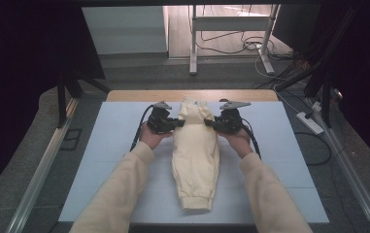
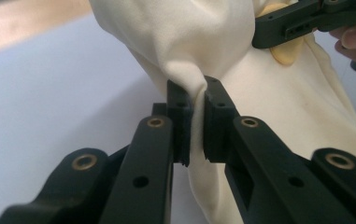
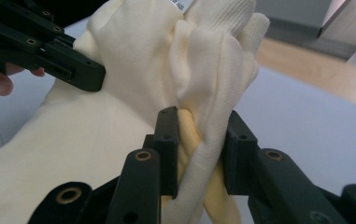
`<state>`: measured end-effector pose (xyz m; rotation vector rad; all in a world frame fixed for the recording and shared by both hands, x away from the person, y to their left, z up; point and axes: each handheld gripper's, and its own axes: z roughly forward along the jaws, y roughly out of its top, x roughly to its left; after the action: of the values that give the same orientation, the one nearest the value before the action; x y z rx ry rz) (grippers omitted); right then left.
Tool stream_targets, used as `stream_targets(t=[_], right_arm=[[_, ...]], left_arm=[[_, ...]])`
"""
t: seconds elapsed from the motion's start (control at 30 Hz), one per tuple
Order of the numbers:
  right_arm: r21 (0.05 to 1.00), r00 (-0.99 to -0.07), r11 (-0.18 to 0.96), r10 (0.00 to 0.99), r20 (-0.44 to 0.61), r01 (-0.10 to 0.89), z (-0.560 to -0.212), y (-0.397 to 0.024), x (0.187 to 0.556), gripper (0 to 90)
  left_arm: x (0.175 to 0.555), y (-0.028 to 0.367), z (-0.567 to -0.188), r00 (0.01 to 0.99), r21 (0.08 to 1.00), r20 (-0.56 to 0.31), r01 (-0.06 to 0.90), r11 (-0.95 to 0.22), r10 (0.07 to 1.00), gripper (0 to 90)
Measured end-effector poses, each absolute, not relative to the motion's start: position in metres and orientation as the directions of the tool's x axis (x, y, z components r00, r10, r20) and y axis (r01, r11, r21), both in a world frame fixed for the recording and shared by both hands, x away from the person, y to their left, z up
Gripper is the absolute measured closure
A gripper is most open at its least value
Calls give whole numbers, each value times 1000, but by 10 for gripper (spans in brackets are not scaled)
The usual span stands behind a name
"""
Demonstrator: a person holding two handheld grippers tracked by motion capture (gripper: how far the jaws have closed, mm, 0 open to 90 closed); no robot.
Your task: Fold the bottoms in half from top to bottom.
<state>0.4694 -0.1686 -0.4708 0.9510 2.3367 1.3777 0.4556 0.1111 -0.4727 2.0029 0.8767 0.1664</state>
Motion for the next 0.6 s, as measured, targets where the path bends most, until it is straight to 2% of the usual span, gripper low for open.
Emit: stream_targets(t=[0.13, 0.6], right_arm=[[869, -759, 334, 648, 70, 365, -460, -171, 466, 712], [860, -752, 333, 654, 85, 387, -480, -172, 464, 705]], left_arm=[[452, 110, -469, 744, 798, -208, 504, -330, 634, 826], [450, 109, -479, 745, 788, -218, 515, -337, 630, 825]])
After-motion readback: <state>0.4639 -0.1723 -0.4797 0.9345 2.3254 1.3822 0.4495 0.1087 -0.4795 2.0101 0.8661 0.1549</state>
